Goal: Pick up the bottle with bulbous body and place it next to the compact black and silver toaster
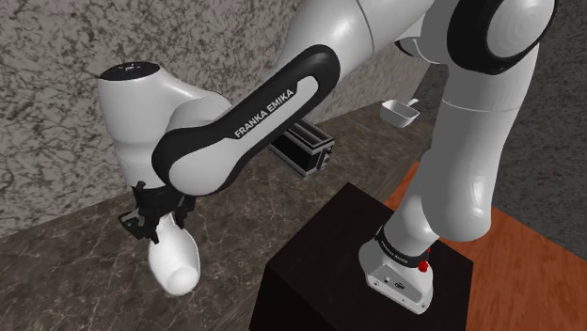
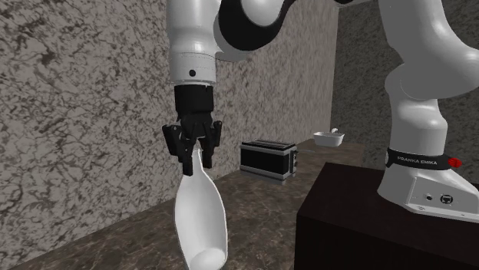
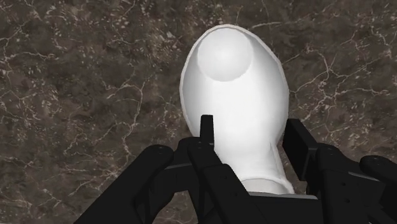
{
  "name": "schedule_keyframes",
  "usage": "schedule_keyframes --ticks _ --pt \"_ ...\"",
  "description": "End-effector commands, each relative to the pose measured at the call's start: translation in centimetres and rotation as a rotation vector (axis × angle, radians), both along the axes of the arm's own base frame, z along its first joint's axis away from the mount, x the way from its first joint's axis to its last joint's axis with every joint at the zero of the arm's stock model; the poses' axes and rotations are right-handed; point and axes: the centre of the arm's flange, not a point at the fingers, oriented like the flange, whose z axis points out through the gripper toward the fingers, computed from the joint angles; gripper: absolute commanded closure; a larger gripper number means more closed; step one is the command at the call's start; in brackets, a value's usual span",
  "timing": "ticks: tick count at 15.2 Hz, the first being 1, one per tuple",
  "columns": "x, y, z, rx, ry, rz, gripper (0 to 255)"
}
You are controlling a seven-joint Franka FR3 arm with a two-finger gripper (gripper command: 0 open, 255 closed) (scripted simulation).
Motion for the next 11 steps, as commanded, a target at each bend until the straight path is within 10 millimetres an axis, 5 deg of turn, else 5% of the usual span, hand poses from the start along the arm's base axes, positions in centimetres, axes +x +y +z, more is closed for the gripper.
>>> schedule_keyframes --ticks 1,11 --pt "0.1 -0.1 1.1 0.000 0.000 0.000 255" --pt "0.1 -0.1 6.4 0.000 0.000 0.000 255"
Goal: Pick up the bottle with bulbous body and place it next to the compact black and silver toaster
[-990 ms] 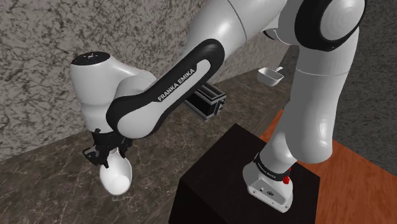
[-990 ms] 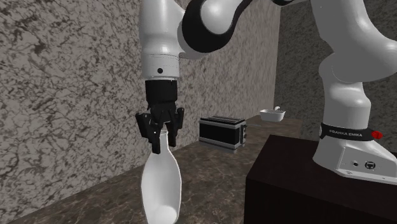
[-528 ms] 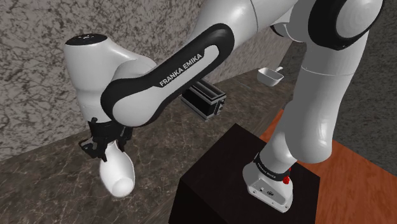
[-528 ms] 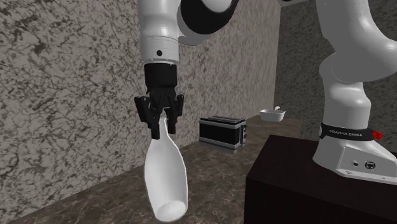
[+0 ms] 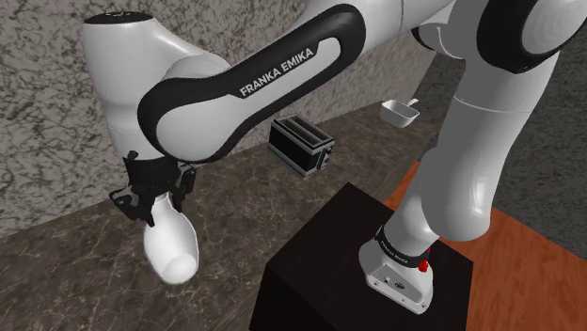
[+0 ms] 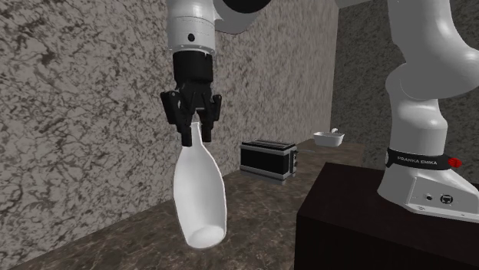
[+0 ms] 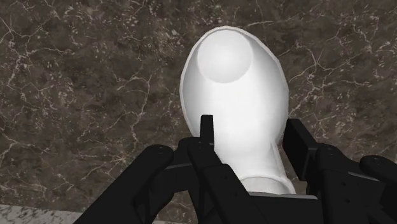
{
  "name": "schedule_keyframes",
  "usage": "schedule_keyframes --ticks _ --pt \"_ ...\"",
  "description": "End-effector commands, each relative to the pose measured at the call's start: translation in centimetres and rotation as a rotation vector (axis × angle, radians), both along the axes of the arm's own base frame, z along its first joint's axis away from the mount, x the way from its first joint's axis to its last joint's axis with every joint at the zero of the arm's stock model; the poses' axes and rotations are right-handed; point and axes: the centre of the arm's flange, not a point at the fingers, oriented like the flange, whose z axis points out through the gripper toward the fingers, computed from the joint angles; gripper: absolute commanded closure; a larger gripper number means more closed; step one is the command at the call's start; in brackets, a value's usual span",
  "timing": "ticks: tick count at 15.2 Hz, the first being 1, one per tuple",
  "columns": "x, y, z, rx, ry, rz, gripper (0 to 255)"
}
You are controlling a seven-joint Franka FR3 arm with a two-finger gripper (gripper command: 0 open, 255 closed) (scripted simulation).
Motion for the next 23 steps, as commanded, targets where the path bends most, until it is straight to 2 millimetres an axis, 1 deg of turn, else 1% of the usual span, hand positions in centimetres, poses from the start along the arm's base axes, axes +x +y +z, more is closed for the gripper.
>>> schedule_keyframes --ticks 1,23 --pt "0.0 0.0 1.1 0.000 0.000 0.000 255" --pt "0.0 0.0 12.7 0.000 0.000 0.000 255"
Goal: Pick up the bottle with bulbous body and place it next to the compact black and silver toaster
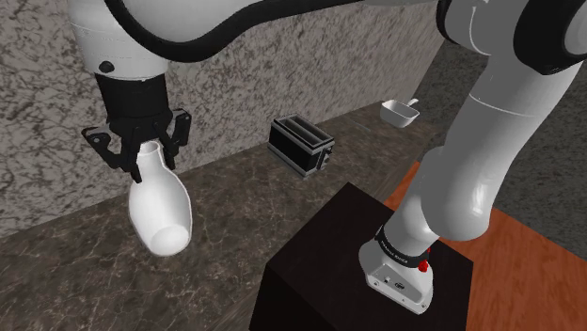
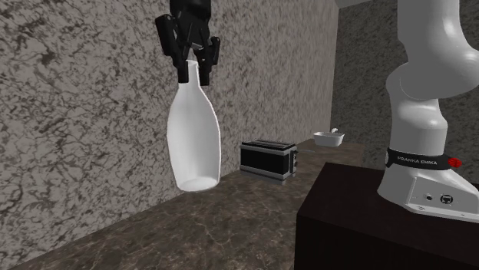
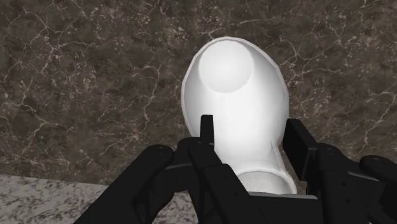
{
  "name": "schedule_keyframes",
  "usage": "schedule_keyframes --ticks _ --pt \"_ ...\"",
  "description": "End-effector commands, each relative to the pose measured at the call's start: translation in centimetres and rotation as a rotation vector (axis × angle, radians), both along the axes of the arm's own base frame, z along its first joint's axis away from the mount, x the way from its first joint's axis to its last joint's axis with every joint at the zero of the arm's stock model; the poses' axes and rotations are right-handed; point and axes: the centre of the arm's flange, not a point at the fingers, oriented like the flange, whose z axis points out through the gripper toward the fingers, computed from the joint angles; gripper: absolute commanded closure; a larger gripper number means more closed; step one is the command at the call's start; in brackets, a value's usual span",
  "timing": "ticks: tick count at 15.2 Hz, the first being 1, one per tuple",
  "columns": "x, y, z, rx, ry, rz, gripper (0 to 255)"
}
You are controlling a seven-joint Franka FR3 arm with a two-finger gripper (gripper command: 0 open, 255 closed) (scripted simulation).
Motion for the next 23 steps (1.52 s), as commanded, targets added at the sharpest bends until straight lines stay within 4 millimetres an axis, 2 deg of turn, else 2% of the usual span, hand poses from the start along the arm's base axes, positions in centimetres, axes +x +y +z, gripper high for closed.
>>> schedule_keyframes --ticks 1,9,23 --pt "-0.2 0.0 1.2 0.000 0.000 0.000 255" --pt "-0.2 0.0 5.1 0.000 0.000 0.000 255" --pt "-2.3 -18.3 5.2 0.000 0.000 0.000 255"
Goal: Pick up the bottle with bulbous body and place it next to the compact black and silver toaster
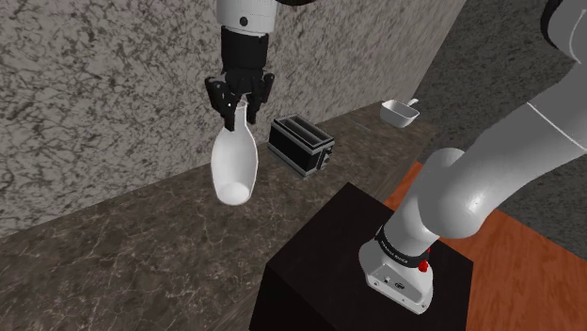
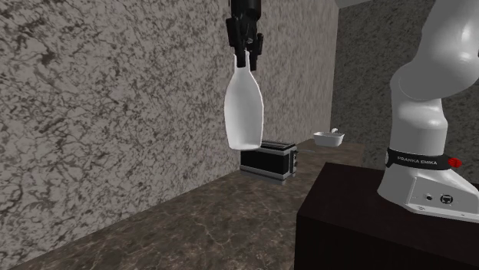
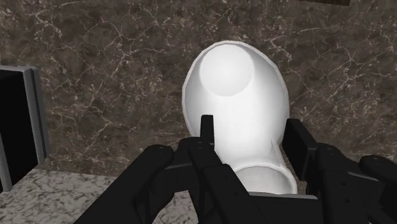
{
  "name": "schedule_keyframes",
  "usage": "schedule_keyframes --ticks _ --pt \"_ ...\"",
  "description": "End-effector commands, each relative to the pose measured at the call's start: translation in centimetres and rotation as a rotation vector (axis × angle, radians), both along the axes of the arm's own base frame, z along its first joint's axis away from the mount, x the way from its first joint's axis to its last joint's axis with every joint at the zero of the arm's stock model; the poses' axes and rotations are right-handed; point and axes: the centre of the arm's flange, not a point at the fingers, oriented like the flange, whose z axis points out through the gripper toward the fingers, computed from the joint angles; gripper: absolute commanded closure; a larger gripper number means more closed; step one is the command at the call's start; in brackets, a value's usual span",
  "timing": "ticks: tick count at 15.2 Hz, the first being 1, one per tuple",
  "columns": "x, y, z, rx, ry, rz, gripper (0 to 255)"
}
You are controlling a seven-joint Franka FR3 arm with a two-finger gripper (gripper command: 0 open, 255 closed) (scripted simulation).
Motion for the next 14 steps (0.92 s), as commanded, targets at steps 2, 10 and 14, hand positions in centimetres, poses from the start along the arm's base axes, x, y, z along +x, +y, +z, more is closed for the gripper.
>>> schedule_keyframes --ticks 2,10,14 --pt "-0.3 -4.0 0.0 0.001 0.000 0.002 255" --pt "-1.6 -14.5 0.0 0.001 0.000 0.002 255" --pt "-2.2 -19.7 0.1 0.001 0.000 0.002 255"
